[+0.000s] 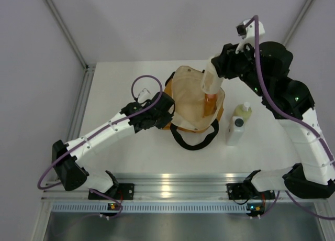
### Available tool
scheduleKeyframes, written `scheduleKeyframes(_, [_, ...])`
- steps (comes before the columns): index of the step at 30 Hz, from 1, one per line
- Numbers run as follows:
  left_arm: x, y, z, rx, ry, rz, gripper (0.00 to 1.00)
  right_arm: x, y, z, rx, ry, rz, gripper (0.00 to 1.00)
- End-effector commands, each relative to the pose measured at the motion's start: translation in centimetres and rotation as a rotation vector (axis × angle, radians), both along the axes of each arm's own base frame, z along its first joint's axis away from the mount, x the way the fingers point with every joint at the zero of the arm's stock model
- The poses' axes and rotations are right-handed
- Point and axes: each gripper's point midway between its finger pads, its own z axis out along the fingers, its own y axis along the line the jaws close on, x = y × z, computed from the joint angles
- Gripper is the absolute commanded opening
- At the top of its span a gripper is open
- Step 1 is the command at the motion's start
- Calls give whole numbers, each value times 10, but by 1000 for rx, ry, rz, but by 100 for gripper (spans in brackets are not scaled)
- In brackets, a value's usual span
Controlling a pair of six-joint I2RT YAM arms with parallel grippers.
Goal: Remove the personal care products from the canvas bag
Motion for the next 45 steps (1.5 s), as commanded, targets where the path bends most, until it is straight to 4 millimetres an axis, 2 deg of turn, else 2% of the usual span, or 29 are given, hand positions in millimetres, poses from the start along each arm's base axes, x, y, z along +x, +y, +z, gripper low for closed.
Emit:
scheduleKeyframes(1, [-2,0,9,-39,-13,15,0,-17,-54,82,106,-212,-174,0])
scheduleKeyframes(7, [-2,2,11,-39,-22,17,0,-21,-95,98,97,-253,-340,0])
scheduleKeyframes(9, [-2,2,11,-39,-21,17,0,-18,-109,98,77,-256,-407,0])
scheduleKeyframes(11, [-2,1,10,-41,-18,16,0,-13,-119,95,35,-258,-451,0])
scheduleKeyframes(12, [-2,1,10,-41,-17,15,0,-7,-130,91,24,-249,-492,0])
scheduleKeyframes(14, [-2,0,9,-39,-14,11,0,0,-142,85,67,-228,-522,0])
scheduleKeyframes(15, [-2,-1,10,-39,-14,7,0,8,-159,77,67,-210,-570,0])
scheduleKeyframes(17, [-2,-1,10,-39,-15,4,0,9,-178,71,104,-195,-636,0])
scheduleKeyframes(18, [-2,-1,11,-40,-16,3,0,13,-195,62,96,-175,-695,0])
scheduleKeyframes(20, [-2,0,12,-42,-21,6,0,13,-212,53,94,-160,-769,0])
scheduleKeyframes(21, [-3,1,12,-40,-22,4,0,16,-226,41,72,-136,-820,0])
scheduleKeyframes(23, [-3,2,9,-36,-17,8,0,25,-234,27,57,-108,-837,0])
scheduleKeyframes(24, [-3,1,9,-37,-15,5,0,32,-242,6,33,-71,-866,0])
scheduleKeyframes(26, [-3,0,10,-39,-13,1,0,40,-252,-4,40,-79,-894,0])
scheduleKeyframes(27, [-4,0,10,-40,-14,-1,0,47,-254,-28,24,-43,-907,0])
scheduleKeyframes(28, [-4,0,11,-43,-12,-5,0,47,-258,-22,50,-90,-917,0])
scheduleKeyframes(29, [-5,0,12,-41,-15,-9,0,50,-259,-26,56,-98,-911,0])
scheduleKeyframes(30, [-5,1,13,-42,-20,-11,0,54,-262,-45,43,-75,-919,0])
scheduleKeyframes(31, [-5,1,14,-41,-22,-11,0,52,-274,-39,65,-124,-953,0])
scheduleKeyframes(32, [-5,2,14,-40,-25,-12,0,53,-278,-43,67,-133,-962,0])
scheduleKeyframes(33, [-6,3,16,-46,-30,-12,0,54,-285,-59,56,-115,-981,0])
scheduleKeyframes(35, [-8,6,15,-44,-30,-9,0,57,-296,-63,66,-137,-1001,0])
scheduleKeyframes(36, [-8,7,16,-45,-33,-9,0,60,-300,-78,61,-115,-1009,0])
scheduleKeyframes(38, [-9,9,17,-46,-39,-9,0,66,-307,-94,63,-102,-1007,0])
scheduleKeyframes(41, [-9,12,20,-46,-51,-5,0,76,-308,-114,70,-115,-981,0])
scheduleKeyframes(43, [-9,12,23,-48,-59,-4,0,81,-304,-117,87,-164,-945,0])
scheduleKeyframes(44, [-9,13,23,-46,-60,-5,0,85,-300,-138,84,-146,-920,0])
scheduleKeyframes(45, [-8,13,25,-48,-64,-5,0,87,-299,-129,100,-206,-901,0])
